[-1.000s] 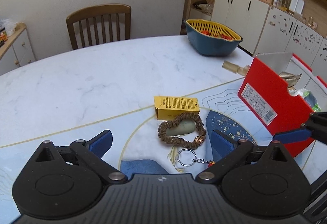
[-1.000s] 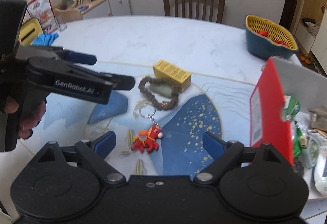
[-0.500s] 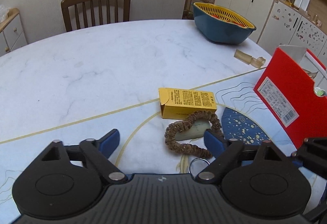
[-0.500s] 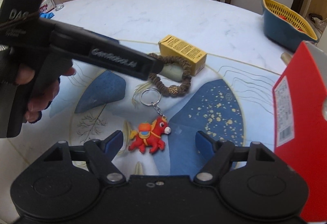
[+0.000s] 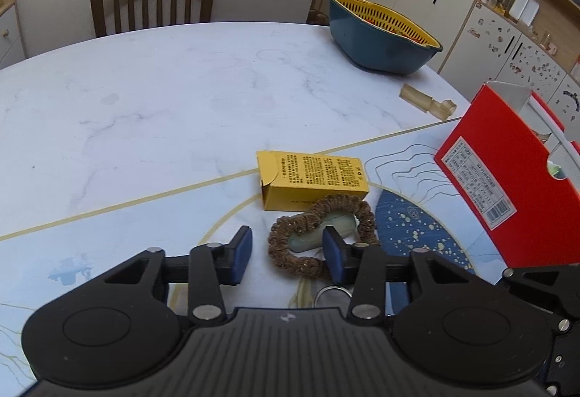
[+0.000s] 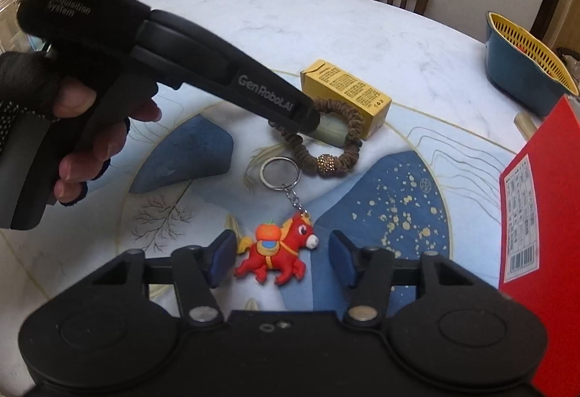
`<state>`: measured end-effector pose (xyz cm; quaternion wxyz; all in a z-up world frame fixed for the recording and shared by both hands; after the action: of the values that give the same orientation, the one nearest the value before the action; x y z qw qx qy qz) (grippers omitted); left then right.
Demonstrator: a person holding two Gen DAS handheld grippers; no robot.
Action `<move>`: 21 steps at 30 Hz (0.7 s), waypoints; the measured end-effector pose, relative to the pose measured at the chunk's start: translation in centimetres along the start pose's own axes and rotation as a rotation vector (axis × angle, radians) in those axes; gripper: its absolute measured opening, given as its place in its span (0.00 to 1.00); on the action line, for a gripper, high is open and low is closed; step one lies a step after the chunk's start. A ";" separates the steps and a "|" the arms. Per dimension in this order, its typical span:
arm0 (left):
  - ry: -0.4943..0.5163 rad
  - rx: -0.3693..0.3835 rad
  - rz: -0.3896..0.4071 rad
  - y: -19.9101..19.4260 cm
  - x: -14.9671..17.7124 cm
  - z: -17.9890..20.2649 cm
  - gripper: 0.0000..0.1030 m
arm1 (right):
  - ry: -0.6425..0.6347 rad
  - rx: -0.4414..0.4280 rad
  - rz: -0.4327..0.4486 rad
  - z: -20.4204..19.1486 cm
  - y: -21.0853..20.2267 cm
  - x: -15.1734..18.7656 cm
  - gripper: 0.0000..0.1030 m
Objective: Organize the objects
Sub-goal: 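Grasp the brown bead bracelet with the left tool while the right tool grasps the red horse keychain, then carry the bead bracelet and horse keychain over the open red box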
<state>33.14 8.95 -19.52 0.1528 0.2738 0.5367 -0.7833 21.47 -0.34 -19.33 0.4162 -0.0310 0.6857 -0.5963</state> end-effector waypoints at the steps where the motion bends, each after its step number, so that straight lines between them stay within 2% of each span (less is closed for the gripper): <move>1: -0.003 0.011 -0.002 0.0 0.0 0.1 0.33 | -0.003 0.000 0.002 -0.1 0.0 0.0 0.47; 6: -0.011 0.034 -0.012 -0.1 0.1 0.4 0.15 | -0.009 0.007 0.004 -0.4 0.0 -0.1 0.41; 9: -0.004 0.024 -0.014 -0.3 0.1 0.7 0.11 | -0.002 0.012 0.003 -0.2 0.0 0.0 0.39; 21: 0.018 0.057 0.018 -3.0 0.0 3.0 0.08 | 0.043 0.037 0.036 0.8 -2.9 0.7 0.38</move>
<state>30.71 7.29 -16.39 0.1471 0.2898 0.5129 -0.7946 20.15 -2.22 -17.19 0.4123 0.0018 0.6840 -0.6018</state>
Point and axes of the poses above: each gripper's, at about its wrist camera, not at the fingertips, and y roughly the way its jaws point, z to its right, x to its underside, the point moved 6 cm from there along y, roughly the way its jaws point, and after that the axes turned 6 degrees about -y, right-handed, at the moved point
